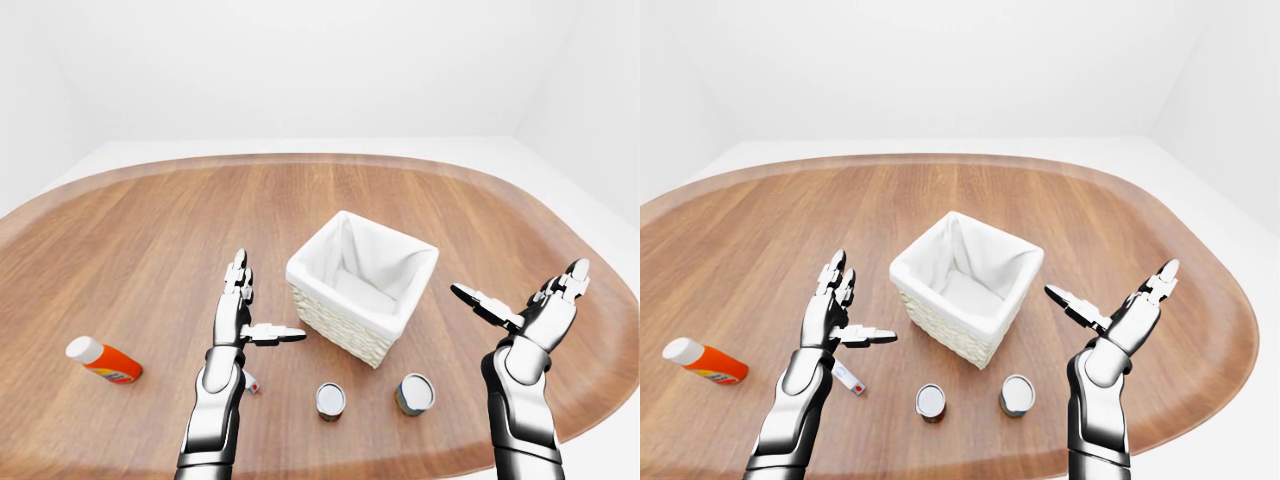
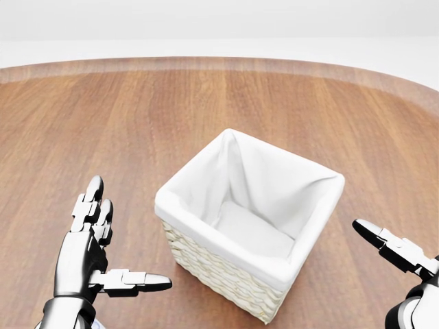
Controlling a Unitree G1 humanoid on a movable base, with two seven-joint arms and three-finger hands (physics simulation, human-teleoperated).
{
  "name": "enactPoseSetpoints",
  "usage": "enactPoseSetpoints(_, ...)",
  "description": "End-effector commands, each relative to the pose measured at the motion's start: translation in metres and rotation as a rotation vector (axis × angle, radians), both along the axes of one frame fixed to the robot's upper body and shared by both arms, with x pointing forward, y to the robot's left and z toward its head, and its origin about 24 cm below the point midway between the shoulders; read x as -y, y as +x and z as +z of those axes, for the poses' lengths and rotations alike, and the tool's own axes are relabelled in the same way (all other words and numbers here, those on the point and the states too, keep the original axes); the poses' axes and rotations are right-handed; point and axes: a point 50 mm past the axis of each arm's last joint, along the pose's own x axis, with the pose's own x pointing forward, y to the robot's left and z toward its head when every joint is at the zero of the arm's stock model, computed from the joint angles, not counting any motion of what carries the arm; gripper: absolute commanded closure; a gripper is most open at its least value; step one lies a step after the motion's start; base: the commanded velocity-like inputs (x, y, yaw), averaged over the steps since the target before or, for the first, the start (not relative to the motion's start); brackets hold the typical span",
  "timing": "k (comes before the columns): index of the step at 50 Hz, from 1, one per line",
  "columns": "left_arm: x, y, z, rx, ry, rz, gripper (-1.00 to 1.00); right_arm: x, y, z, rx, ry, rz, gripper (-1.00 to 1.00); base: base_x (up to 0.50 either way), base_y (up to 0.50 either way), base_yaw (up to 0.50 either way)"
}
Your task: Pick up the alphabet soup and the cream cheese box, and put them in the basket.
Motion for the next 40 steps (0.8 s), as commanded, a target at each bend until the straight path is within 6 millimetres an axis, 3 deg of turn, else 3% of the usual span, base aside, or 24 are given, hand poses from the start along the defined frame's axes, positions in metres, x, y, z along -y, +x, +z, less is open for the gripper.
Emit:
enactPoseSetpoints(1,0.000,0.001,-0.001,0.000,0.000,0.000,-1.00,0.000,0.000,0.000,0.000,0.001,0.000,-1.00,0.08,0.00,0.00)
enactPoseSetpoints(21,-0.004,-0.002,0.003,0.024,0.036,0.043,-1.00,0.000,0.000,0.000,0.008,-0.001,0.000,-1.00,0.03,0.00,0.00)
enactPoseSetpoints(27,-0.006,-0.002,0.001,0.009,0.084,0.074,-1.00,0.001,0.000,0.000,0.008,0.006,-0.001,-1.00,0.00,0.00,0.00)
enactPoseSetpoints(33,-0.008,-0.009,0.015,0.068,0.158,0.130,-1.00,0.001,0.000,0.000,0.008,0.011,-0.002,-1.00,0.00,0.00,0.00)
enactPoseSetpoints(35,-0.012,-0.010,0.014,0.059,0.271,0.186,-1.00,0.001,0.001,0.000,0.007,0.011,-0.001,-1.00,0.00,0.00,0.00)
enactPoseSetpoints(40,-0.014,-0.015,0.019,0.078,0.277,0.209,-1.00,0.001,0.001,0.000,0.008,0.013,-0.001,-1.00,0.00,0.00,0.00)
